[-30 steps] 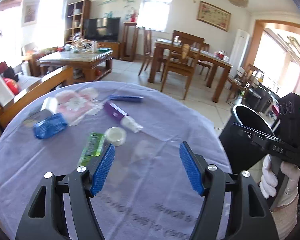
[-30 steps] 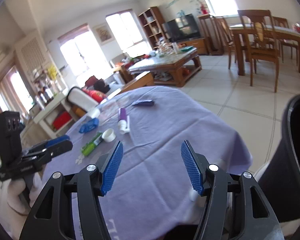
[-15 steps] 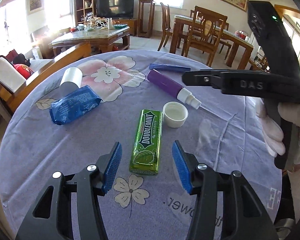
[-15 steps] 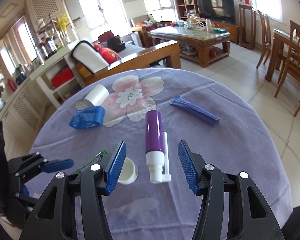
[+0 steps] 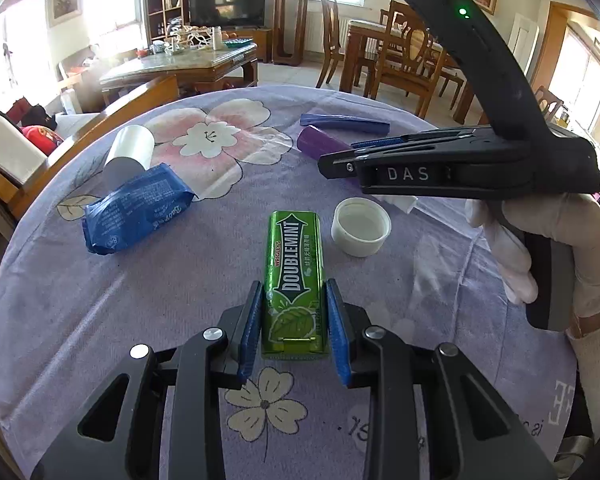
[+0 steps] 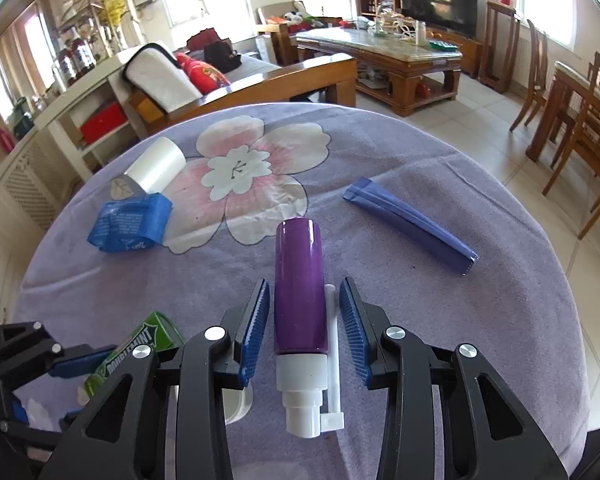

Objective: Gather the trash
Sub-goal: 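Grasp the green Doublemint gum pack with the left gripper while the right gripper grasps the purple bottle, then carry the gum pack and purple bottle to the bin and open both grippers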

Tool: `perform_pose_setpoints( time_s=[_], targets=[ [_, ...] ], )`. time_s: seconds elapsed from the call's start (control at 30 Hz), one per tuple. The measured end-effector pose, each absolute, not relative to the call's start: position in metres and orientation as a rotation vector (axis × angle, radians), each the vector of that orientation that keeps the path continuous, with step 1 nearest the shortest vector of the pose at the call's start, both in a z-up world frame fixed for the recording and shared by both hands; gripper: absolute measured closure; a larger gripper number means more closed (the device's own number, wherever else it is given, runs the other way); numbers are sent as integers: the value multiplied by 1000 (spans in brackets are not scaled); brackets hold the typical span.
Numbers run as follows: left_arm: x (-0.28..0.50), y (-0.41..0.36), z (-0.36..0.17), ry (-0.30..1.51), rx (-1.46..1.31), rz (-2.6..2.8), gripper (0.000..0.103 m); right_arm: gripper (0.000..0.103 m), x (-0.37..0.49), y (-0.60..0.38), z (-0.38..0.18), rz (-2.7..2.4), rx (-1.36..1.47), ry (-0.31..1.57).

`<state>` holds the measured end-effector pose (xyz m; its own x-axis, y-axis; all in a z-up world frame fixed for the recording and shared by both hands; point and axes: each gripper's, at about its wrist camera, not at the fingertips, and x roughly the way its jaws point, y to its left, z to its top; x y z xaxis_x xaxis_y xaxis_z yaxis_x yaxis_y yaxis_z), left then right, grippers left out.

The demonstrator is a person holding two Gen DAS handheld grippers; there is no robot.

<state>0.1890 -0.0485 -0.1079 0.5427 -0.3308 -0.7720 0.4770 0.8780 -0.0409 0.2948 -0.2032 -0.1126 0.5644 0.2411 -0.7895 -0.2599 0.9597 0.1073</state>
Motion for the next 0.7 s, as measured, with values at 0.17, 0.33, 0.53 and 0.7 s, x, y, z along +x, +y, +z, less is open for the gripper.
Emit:
perform_pose_setpoints(
  time_s=[0.17,0.33,0.53,0.7],
  targets=[
    [181,-56,-107,850,226,-452,73,72,290,-208,-113,307,-15,925],
    [171,-55,-97,802,200,-439,73,77,276,-217,-109,334,45,904],
    [157,-54,-82,742,210,-428,73,77,244,-235,-89,357,122,841],
    [147,-54,-70,706,210,-430,73,77,212,-252,-75,372,185,795]
  ],
)
